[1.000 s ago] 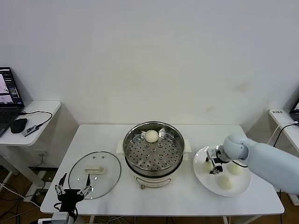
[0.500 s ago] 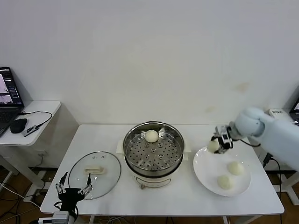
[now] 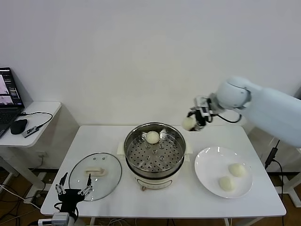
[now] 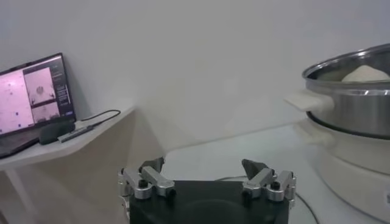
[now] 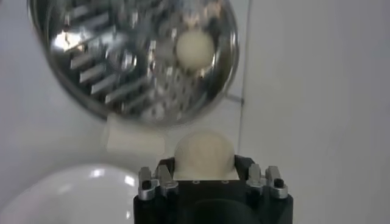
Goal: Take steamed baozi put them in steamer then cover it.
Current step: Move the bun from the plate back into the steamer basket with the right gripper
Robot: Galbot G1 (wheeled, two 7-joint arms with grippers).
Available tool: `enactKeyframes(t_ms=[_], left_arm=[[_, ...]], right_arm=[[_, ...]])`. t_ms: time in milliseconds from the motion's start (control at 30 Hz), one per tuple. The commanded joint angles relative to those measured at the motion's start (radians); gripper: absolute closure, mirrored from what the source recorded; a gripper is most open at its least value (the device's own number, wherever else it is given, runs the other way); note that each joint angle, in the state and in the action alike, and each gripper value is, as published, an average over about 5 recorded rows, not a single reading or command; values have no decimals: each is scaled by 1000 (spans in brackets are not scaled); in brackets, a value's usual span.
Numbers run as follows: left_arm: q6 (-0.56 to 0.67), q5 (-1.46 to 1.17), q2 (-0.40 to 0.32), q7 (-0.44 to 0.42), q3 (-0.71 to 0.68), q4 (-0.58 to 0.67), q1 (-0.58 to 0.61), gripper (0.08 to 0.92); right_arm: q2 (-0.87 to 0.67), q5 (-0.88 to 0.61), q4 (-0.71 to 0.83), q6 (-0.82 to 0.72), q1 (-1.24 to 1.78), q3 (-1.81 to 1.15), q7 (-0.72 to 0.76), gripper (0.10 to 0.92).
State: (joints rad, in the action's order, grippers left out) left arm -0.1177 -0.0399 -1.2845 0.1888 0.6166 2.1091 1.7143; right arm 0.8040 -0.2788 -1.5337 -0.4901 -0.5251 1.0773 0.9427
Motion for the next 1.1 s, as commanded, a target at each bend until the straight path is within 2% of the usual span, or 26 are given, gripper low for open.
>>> enactKeyframes(t_ms=[33, 500, 1100], left_arm=[[0, -1, -3, 0, 8, 0, 1, 177], [0, -1, -16, 0, 17, -3, -1, 177], [3, -2, -19, 1, 16, -8, -4, 177]], right_arm=[[245, -155, 14, -106, -19, 52, -89, 406], [399, -199, 82, -183, 126, 86, -232, 406], [438, -135, 146, -198, 165, 99, -251, 406]])
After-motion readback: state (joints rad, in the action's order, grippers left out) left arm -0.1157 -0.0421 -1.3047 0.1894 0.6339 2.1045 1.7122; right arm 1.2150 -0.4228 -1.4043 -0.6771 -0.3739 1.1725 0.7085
